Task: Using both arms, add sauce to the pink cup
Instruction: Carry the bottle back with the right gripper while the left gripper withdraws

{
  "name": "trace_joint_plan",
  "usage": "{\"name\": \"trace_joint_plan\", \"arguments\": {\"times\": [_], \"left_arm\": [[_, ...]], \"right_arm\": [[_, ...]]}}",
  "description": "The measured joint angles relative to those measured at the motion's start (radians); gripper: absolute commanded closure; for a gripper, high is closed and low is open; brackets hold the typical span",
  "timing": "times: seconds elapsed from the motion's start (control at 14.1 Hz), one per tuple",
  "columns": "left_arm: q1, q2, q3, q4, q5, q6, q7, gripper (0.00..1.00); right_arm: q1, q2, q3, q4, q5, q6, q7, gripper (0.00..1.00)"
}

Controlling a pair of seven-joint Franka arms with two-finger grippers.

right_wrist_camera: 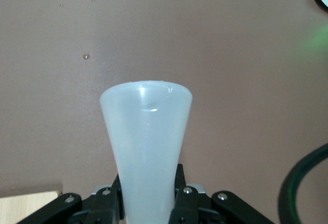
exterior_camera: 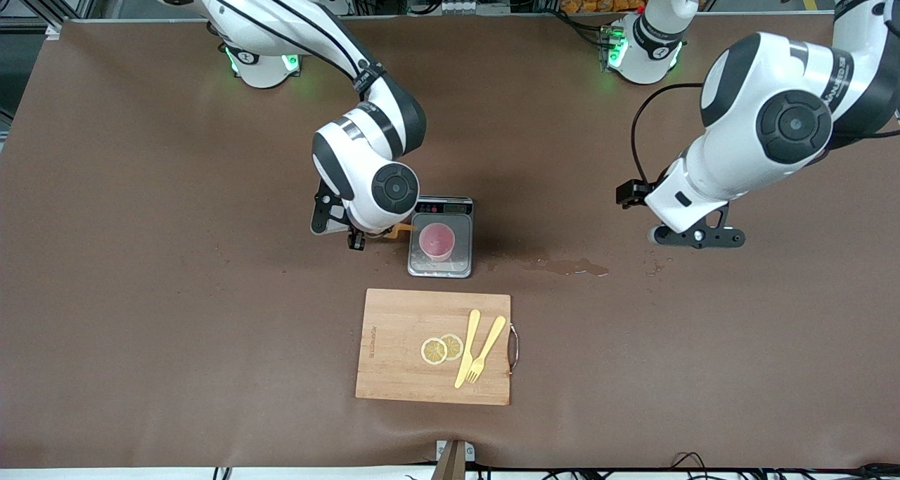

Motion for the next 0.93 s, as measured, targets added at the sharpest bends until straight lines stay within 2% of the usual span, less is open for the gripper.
{"name": "trace_joint_plan", "arguments": {"times": [0.21, 0.5, 0.57, 0.64, 0.93], "left_arm": [[0.033, -0.029, 0.002, -0.003, 0.0, -0.017, 0.027, 0.0], [0.066, -0.081, 0.035, -0.008, 0.0, -0.055, 0.165, 0.0], [0.066, -0.095, 0.048, -0.009, 0.0, -0.058, 0.211, 0.0], [0.065, -0.107, 0.067, -0.01, 0.0, -0.064, 0.26, 0.0], [0.066, -0.162, 0.144, -0.013, 0.0, -0.095, 0.369, 0.0]], "right_arm": [[-0.004, 0.002, -0.007, 0.003, 0.0, 0.0, 0.001, 0.7], [-0.05, 0.001, -0.011, 0.027, 0.001, 0.0, -0.012, 0.69], [-0.063, 0.001, -0.011, 0.031, 0.009, 0.0, -0.035, 0.66], [-0.078, 0.0, -0.011, 0.034, 0.032, -0.002, -0.068, 0.65], [-0.202, -0.037, -0.014, 0.054, 0.229, -0.007, -0.286, 0.65]]}}
